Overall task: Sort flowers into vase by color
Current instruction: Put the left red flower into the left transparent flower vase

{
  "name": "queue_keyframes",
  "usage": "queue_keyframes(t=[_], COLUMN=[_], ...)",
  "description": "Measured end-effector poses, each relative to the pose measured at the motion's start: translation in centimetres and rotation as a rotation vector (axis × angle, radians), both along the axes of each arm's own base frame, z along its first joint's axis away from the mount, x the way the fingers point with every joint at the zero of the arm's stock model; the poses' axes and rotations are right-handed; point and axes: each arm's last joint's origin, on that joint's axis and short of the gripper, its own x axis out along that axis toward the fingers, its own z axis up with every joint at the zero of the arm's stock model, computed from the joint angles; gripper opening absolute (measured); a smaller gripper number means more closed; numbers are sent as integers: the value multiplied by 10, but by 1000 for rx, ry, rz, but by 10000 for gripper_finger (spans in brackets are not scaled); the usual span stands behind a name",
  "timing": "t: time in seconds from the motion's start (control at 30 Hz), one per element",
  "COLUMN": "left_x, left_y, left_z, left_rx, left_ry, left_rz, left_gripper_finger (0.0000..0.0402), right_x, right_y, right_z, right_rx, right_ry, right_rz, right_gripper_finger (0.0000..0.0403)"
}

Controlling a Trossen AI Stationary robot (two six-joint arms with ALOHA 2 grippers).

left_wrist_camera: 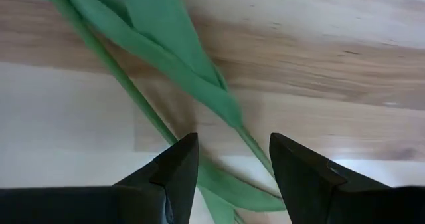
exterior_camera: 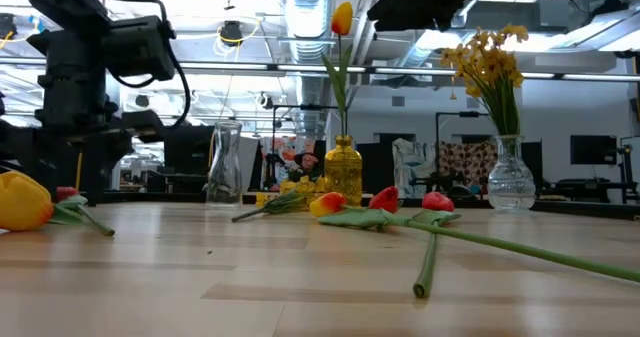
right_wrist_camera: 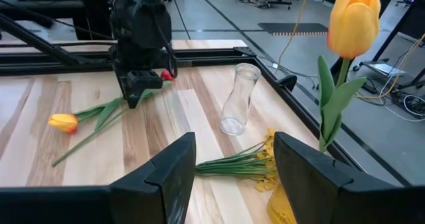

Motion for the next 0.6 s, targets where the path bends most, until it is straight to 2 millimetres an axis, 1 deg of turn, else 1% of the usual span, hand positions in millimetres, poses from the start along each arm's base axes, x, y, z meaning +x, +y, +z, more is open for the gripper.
queue_keyframes(t=[0.13, 0.23, 0.33, 0.6], left_x=[6, 7, 7, 7], left_y=[1, 2, 2, 2], left_z=[-3, -3, -3, -3], left_rx=[25, 28, 33, 66], left_ry=[-23, -35, -35, -37], left_rz=[-6, -13, -12, -32], left_gripper_finger=[172, 160, 132, 38], right_x=[0, 0, 0, 0], right_y=[0, 0, 0, 0], right_z=[-1, -1, -1, -1], right_rx=[-1, -1, -1, -2], right_ry=[7, 9, 10, 11], right_rz=[0, 0, 0, 0], right_gripper_finger=[230, 230, 230, 230])
